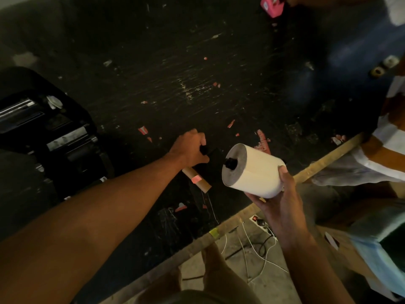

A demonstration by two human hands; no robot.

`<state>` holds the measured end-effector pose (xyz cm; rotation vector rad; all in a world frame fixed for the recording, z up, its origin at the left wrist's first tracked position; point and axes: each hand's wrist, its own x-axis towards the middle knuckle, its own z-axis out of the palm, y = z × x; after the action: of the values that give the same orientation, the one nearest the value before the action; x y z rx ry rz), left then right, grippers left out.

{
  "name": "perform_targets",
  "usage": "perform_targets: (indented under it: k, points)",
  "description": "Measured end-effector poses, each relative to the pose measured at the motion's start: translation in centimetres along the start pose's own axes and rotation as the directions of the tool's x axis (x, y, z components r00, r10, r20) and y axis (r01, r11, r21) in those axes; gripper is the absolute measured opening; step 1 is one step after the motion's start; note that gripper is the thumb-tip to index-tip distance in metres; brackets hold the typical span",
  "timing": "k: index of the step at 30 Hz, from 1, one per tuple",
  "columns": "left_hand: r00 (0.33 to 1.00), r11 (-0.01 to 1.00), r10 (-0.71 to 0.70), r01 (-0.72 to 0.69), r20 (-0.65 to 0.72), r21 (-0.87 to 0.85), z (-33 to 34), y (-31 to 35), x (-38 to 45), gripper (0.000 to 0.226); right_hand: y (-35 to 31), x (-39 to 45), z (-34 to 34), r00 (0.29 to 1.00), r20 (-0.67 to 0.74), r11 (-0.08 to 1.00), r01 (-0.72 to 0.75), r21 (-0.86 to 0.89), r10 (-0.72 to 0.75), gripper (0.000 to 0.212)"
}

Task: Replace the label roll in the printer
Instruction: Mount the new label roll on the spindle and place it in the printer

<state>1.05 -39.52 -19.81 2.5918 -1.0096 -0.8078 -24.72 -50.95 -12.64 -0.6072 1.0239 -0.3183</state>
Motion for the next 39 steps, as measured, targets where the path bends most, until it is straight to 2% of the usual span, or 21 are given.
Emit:
perform_targets:
  k: [2, 4, 5, 7, 9, 10, 12, 13, 14, 16, 18, 21, 24, 26, 31, 35, 39]
  points:
    - [0.997, 0.976, -0.061, 0.052, -0.039, -0.211, -1.0, -0.4, -0.3, 0.041, 0.2, 0.0, 0.4, 1.000, 0.000, 1.000, -0.006, -0.006, 0.006, 0.060]
    - [0.992, 0.868, -0.124, 0.114, 0.011, -0.482, -2.6, -0.9, -1.2, 0.033, 0.4, 0.0, 0.9, 1.000, 0.013, 1.000, -0.004, -0.007, 0.004, 0.065]
    - [0.990, 0.771, -0.132, 0.137, 0.055, -0.622, -3.5, -1.3, -2.0, 0.030, 0.4, 0.0, 1.3, 1.000, 0.029, 1.000, -0.003, -0.006, 0.003, 0.061]
    - [0.986, 0.500, -0.102, 0.165, 0.131, -0.850, -5.2, -2.0, -4.7, 0.028, 0.6, 0.0, 2.4, 0.999, 0.052, 1.000, -0.016, 0.000, 0.016, 0.059]
    - [0.985, 0.276, -0.049, 0.174, 0.167, -0.945, -6.0, -2.8, -7.9, 0.031, 0.9, -0.1, 3.7, 0.999, 0.046, 1.000, -0.026, -0.003, 0.027, 0.066]
    - [0.985, 0.217, -0.035, 0.171, 0.168, -0.961, -6.0, -3.2, -9.4, 0.033, 1.1, -0.2, 4.4, 0.998, 0.054, 1.000, -0.021, -0.016, 0.022, 0.060]
    - [0.989, 0.168, -0.036, 0.145, 0.141, -0.975, -5.9, -3.8, -12.1, 0.037, 1.5, -0.7, 6.0, 0.995, 0.095, 0.999, -0.016, -0.035, 0.019, 0.027]
    - [0.992, 0.165, -0.045, 0.121, 0.115, -0.979, -5.8, -4.0, -13.3, 0.038, 1.8, -0.9, 6.7, 0.994, 0.104, 0.999, -0.029, -0.033, 0.033, 0.017]
    - [0.995, 0.172, -0.053, 0.091, 0.083, -0.981, -5.8, -4.2, -14.3, 0.038, 2.2, -1.0, 7.3, 0.993, 0.101, 0.998, -0.052, -0.038, 0.056, 0.018]
    - [0.998, 0.221, -0.058, 0.002, -0.011, -0.975, -5.9, -4.5, -16.2, 0.039, 3.0, -1.3, 8.6, 0.992, 0.068, 0.992, -0.097, -0.084, 0.102, 0.046]
    - [0.991, 0.314, -0.063, -0.093, -0.119, -0.945, -6.0, -4.8, -17.7, 0.040, 3.8, -2.0, 10.0, 0.989, 0.055, 0.982, -0.129, -0.141, 0.137, 0.066]
    - [0.970, 0.475, -0.091, -0.155, -0.224, -0.866, -6.5, -5.9, -19.6, 0.041, 4.7, -3.1, 11.5, 0.982, 0.072, 0.970, -0.158, -0.183, 0.173, 0.078]
    - [0.960, 0.551, -0.120, -0.148, -0.254, -0.821, -7.3, -7.0, -21.5, 0.042, 5.5, -3.8, 12.8, 0.978, 0.085, 0.966, -0.173, -0.194, 0.192, 0.091]
    - [0.955, 0.565, -0.134, -0.145, -0.263, -0.813, -7.6, -7.4, -22.6, 0.042, 5.9, -4.3, 13.5, 0.976, 0.092, 0.960, -0.172, -0.222, 0.196, 0.089]
    - [0.932, 0.607, -0.175, -0.151, -0.317, -0.780, -8.5, -8.3, -25.3, 0.042, 7.4, -5.3, 15.3, 0.974, 0.118, 0.947, -0.153, -0.282, 0.193, 0.062]
    - [0.916, 0.613, -0.212, -0.147, -0.340, -0.777, -8.5, -8.9, -26.9, 0.047, 8.8, -6.2, 16.6, 0.967, 0.149, 0.945, -0.160, -0.284, 0.208, 0.074]
    - [0.906, 0.606, -0.288, -0.078, -0.310, -0.791, -8.1, -9.6, -28.5, 0.050, 10.2, -6.9, 17.8, 0.978, 0.170, 0.931, -0.055, -0.361, 0.123, 0.076]
